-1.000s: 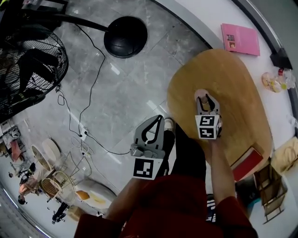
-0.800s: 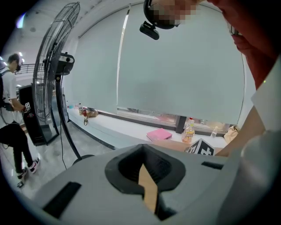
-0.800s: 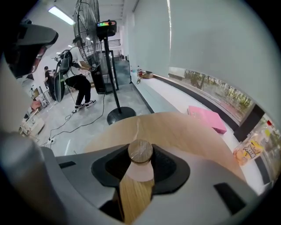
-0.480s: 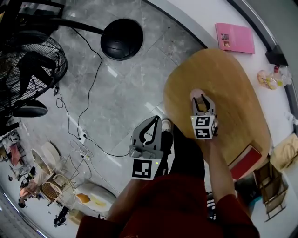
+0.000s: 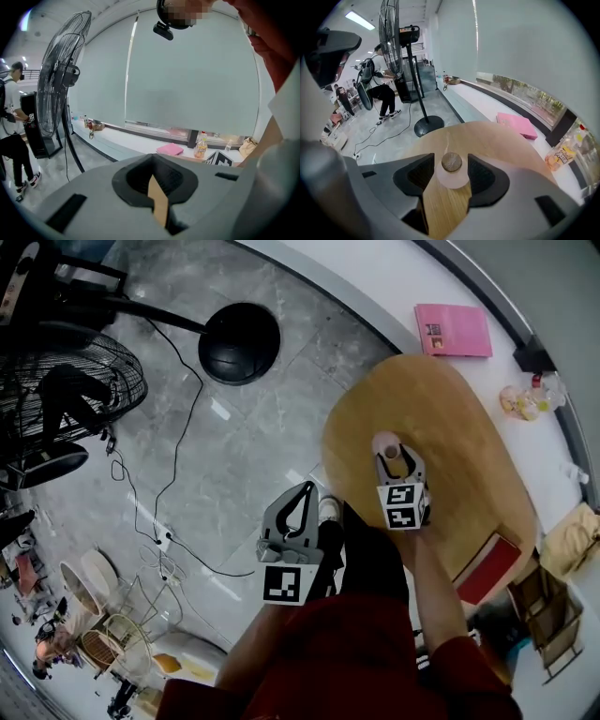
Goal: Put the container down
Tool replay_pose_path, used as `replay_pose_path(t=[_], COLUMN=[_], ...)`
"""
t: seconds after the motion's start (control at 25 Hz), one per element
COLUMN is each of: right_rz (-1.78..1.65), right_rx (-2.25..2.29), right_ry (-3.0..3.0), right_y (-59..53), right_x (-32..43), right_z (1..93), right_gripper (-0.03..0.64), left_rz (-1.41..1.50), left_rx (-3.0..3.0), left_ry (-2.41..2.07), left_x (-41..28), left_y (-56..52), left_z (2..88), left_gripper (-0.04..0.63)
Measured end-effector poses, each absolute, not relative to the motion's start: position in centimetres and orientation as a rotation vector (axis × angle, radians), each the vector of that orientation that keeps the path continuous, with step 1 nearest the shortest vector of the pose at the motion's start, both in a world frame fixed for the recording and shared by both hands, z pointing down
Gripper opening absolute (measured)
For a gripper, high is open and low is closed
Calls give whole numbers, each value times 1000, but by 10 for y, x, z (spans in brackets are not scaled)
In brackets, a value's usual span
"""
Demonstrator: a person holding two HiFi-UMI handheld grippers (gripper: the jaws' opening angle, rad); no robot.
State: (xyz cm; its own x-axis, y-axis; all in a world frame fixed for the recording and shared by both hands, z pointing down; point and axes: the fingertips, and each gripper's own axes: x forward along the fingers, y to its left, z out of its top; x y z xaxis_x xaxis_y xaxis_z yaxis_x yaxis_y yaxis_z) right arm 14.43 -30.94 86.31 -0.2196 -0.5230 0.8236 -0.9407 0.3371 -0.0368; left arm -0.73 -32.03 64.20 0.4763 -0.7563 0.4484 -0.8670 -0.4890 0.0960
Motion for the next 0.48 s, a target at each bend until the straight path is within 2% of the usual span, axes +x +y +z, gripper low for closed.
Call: replay_pose_path(t=[0.48], right_rz=[721], right_rx=[1369], right_ry=[-1848], right_y=[-257], right_x=[142], right_z=[797], right_gripper=[218], left_rz=[404], left_rx=[2579], left_ry=[-1324], left_x=[-7], left_y=[-303], left_z=[592], left_gripper=[5])
